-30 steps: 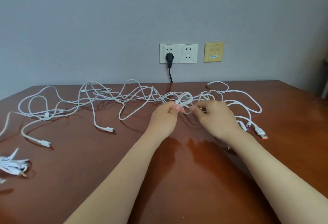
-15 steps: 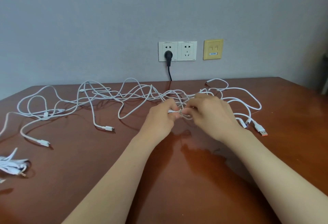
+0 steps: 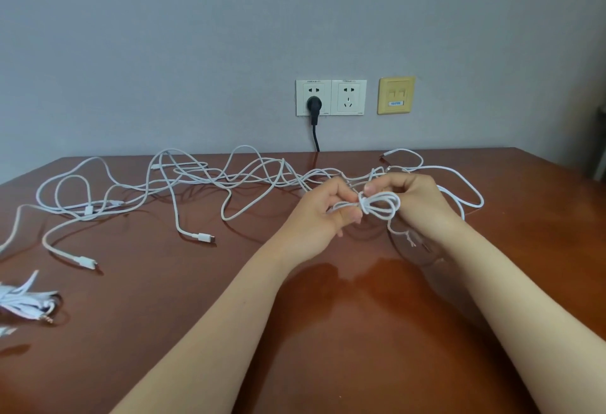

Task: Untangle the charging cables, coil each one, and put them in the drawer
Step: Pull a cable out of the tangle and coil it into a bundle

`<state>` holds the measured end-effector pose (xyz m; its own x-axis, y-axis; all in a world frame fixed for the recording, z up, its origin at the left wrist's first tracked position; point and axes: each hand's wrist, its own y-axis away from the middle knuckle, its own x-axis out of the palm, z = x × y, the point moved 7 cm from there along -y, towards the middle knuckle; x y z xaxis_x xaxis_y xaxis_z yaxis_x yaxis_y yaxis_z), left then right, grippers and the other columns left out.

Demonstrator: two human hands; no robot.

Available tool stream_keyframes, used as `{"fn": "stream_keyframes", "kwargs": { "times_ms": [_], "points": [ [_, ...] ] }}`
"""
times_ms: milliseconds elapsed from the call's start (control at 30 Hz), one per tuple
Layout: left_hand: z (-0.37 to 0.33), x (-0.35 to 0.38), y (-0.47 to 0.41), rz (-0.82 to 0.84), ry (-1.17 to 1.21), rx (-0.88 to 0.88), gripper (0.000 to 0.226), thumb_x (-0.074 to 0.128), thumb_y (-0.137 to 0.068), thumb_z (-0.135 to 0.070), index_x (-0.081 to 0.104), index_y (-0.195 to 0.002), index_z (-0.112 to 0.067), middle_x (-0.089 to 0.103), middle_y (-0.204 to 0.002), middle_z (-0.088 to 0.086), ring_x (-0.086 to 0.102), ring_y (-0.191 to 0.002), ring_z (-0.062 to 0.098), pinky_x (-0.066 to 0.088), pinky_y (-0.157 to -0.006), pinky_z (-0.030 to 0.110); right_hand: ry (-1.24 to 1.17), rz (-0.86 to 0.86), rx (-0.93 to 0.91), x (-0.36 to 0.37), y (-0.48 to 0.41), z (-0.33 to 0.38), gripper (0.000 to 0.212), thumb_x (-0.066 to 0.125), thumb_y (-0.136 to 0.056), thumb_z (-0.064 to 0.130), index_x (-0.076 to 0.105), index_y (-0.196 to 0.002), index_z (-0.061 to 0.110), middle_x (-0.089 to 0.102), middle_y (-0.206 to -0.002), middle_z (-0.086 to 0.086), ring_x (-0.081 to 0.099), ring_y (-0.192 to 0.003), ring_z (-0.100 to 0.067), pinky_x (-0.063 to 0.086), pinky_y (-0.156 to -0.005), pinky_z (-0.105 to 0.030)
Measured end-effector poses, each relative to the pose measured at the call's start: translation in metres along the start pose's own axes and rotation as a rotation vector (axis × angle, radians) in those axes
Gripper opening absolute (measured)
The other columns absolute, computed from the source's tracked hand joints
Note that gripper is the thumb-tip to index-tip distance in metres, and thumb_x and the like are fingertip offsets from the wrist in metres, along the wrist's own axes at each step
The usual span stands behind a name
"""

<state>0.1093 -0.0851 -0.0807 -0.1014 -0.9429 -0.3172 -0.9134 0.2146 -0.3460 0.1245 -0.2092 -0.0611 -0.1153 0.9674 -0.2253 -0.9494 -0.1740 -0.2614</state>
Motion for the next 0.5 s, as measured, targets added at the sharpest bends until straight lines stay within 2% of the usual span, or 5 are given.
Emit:
{"fn": "stream_keyframes", "kwargs": {
  "times_ms": [133, 200, 300, 367, 500],
  "points": [
    [-0.001, -0.006, 0.000, -0.131, 0.107, -0.006, 0.024, 0.052, -0.090, 0.003, 0.047, -0.077, -0.016, 0.060, -0.070, 0.002, 0.050, -0.049, 0.001, 0.039, -0.051, 0.012, 0.021, 0.082, 0.049, 0.016, 0.003, -0.010, 0.028, 0.055, -0.090, 0.000, 0.062, -0.065, 0.011, 0.041, -0.042, 0.000, 0.026, -0.028, 0.000, 0.021, -0.031, -0.009],
    [0.004, -0.013, -0.001, -0.212, 0.127, -0.039, 0.023, 0.052, -0.091, 0.003, 0.047, -0.078, -0.016, 0.058, -0.069, 0.002, 0.048, -0.043, -0.001, 0.037, -0.048, 0.011, 0.043, 0.083, 0.055, 0.022, 0.000, -0.014, 0.032, 0.054, -0.092, 0.007, 0.059, -0.061, 0.006, 0.036, -0.039, 0.001, 0.026, -0.028, -0.001, 0.023, -0.033, -0.010],
    [0.017, -0.023, -0.002, -0.327, 0.065, -0.101, 0.022, 0.057, -0.090, -0.006, 0.049, -0.077, -0.023, 0.059, -0.076, 0.000, 0.045, -0.047, 0.008, 0.038, -0.049, 0.012, 0.480, 0.098, -0.102, 0.028, 0.000, -0.007, 0.034, 0.057, -0.092, 0.026, 0.058, -0.059, 0.020, 0.049, -0.049, 0.002, 0.045, -0.049, -0.012, 0.037, -0.050, -0.024],
    [0.024, -0.029, -0.001, -0.391, 0.013, -0.119, 0.022, 0.060, -0.089, -0.013, 0.049, -0.076, -0.027, 0.061, -0.082, 0.000, 0.048, -0.054, 0.014, 0.041, -0.055, 0.014, 0.876, 0.124, -0.214, 0.038, 0.005, 0.000, 0.032, 0.049, -0.094, 0.034, 0.053, -0.064, 0.022, 0.057, -0.068, 0.001, 0.051, -0.074, -0.022, 0.034, -0.063, -0.031],
    [0.031, -0.035, 0.001, -0.440, -0.087, -0.171, 0.022, 0.065, -0.087, -0.020, 0.051, -0.073, -0.031, 0.063, -0.098, 0.001, 0.059, -0.094, 0.036, 0.045, -0.082, 0.035, 1.124, 0.109, -0.409, 0.049, 0.017, 0.019, 0.027, 0.037, -0.097, 0.032, 0.061, -0.098, 0.019, 0.065, -0.102, -0.006, 0.055, -0.099, -0.029, 0.028, -0.068, -0.029]
  ]
}}
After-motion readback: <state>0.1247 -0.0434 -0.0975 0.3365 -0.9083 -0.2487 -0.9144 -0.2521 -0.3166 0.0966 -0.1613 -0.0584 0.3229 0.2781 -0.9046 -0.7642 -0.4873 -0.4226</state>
